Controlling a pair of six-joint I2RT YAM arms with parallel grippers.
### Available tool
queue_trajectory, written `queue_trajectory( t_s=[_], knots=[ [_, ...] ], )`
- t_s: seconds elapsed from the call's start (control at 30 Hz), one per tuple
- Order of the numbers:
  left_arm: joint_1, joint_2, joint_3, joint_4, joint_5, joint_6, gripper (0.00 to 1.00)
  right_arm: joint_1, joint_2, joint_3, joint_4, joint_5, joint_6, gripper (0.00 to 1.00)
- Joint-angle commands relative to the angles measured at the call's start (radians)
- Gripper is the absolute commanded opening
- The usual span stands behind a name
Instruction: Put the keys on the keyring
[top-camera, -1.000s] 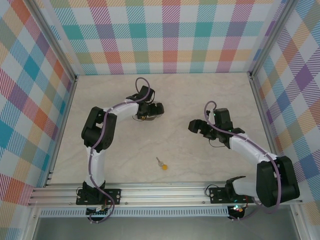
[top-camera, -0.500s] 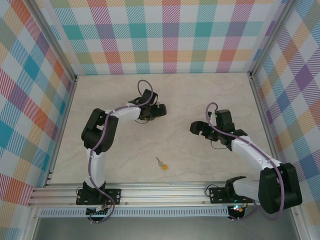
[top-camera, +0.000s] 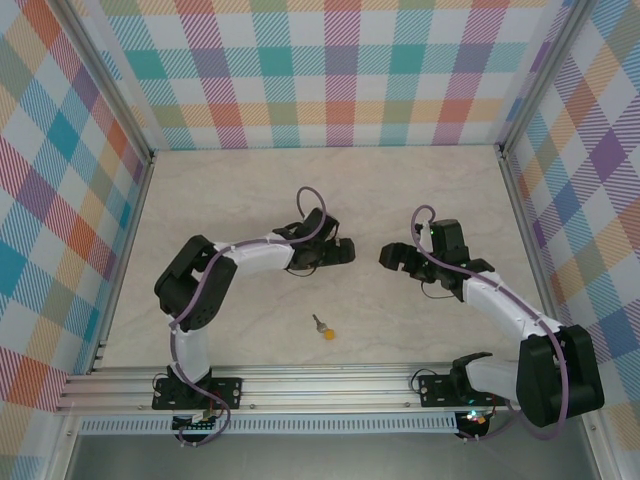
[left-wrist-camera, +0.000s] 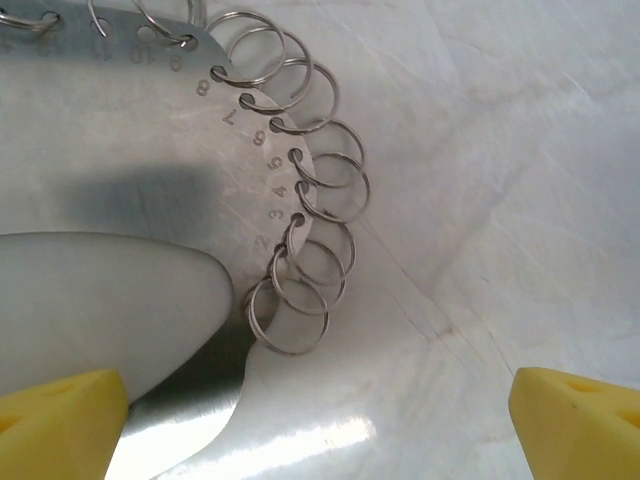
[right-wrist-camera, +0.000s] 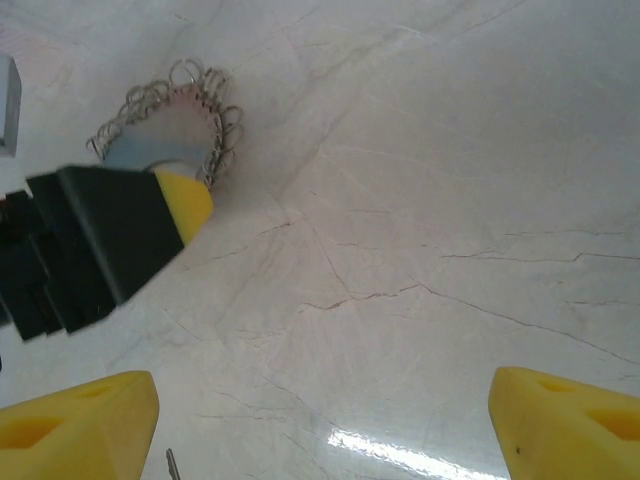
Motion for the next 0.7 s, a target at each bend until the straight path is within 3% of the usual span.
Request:
queue_trajectory(
  t_s=[0.0, 0.27, 0.67],
  knots=[
    [-0.007, -0.104, -0.016, -0.029, -0.018, -0.027, 0.99, 0.002, 0.013, -0.022, 0.007, -0.030, -0.025, 0.86],
    [0.032, -0.275, -0.004, -0.075, -0.065, 0.015, 1.00, 0.046, 0.166, 0.053, 0.017, -0.086, -0.078, 0.79],
    [0.220, -0.403, -0.150, -0.061, 0.026, 0.033, 1.00, 0.153, 0.564, 0.347, 0.047, -0.133, -0.057, 0.70]
  ],
)
